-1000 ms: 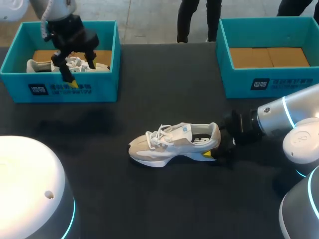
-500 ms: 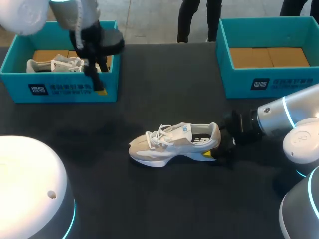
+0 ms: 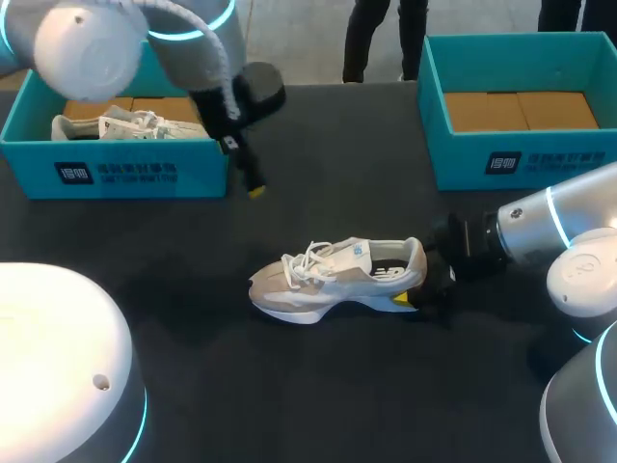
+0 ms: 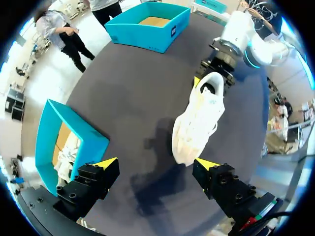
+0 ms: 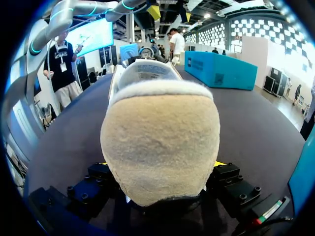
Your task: Take the shoe out of the shoebox, open the shoe tongue, remove and reinsert the insole, then place the shoe into the shoebox
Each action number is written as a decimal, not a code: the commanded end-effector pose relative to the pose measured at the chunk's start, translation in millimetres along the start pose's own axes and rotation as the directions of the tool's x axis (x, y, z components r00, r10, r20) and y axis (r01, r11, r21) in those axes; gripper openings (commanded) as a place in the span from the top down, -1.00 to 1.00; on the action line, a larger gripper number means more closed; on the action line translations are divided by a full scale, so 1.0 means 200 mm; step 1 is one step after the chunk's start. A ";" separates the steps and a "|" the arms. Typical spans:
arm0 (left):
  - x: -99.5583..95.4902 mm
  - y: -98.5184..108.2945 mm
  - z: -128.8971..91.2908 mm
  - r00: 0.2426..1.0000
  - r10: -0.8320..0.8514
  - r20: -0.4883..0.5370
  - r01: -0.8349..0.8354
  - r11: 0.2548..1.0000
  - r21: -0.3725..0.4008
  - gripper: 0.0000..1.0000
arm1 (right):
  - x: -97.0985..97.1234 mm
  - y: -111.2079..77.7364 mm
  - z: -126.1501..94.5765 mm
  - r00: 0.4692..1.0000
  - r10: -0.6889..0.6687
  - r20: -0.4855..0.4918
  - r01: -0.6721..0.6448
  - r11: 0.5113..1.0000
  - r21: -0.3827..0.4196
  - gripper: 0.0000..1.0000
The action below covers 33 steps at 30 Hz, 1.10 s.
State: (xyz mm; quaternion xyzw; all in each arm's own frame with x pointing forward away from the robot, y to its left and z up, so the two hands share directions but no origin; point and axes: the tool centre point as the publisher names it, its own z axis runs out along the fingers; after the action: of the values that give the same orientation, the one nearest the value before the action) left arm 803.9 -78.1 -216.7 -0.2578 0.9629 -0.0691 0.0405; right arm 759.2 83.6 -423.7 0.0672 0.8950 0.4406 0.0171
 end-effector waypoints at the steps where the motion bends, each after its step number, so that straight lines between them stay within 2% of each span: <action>1: 0.05 -0.04 0.03 0.998 -0.062 0.025 0.061 0.998 0.004 -1.00 | 0.00 0.00 0.02 1.000 0.001 0.001 -0.001 1.000 0.003 1.00; 8: 0.13 -0.10 0.08 0.990 -0.129 -0.054 0.129 0.992 -0.009 -1.00 | 0.00 0.00 0.02 1.000 0.001 0.001 -0.001 1.000 0.003 1.00; 30: 0.13 -0.10 0.08 0.990 -0.129 -0.054 0.129 0.992 -0.009 -1.00 | 0.00 0.00 0.02 1.000 0.001 0.001 -0.001 1.000 0.003 1.00; 33: 0.15 -0.12 0.07 0.972 -0.232 -0.048 0.232 0.973 -0.006 -1.00 | 0.00 0.00 0.02 1.000 0.001 0.001 -0.001 1.000 0.003 1.00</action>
State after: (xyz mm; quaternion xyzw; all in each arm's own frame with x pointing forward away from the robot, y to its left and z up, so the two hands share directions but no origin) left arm 792.3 -113.1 -227.7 -0.3478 0.9341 -0.0808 0.0037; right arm 759.2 83.6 -423.7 0.0673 0.8950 0.4406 0.0171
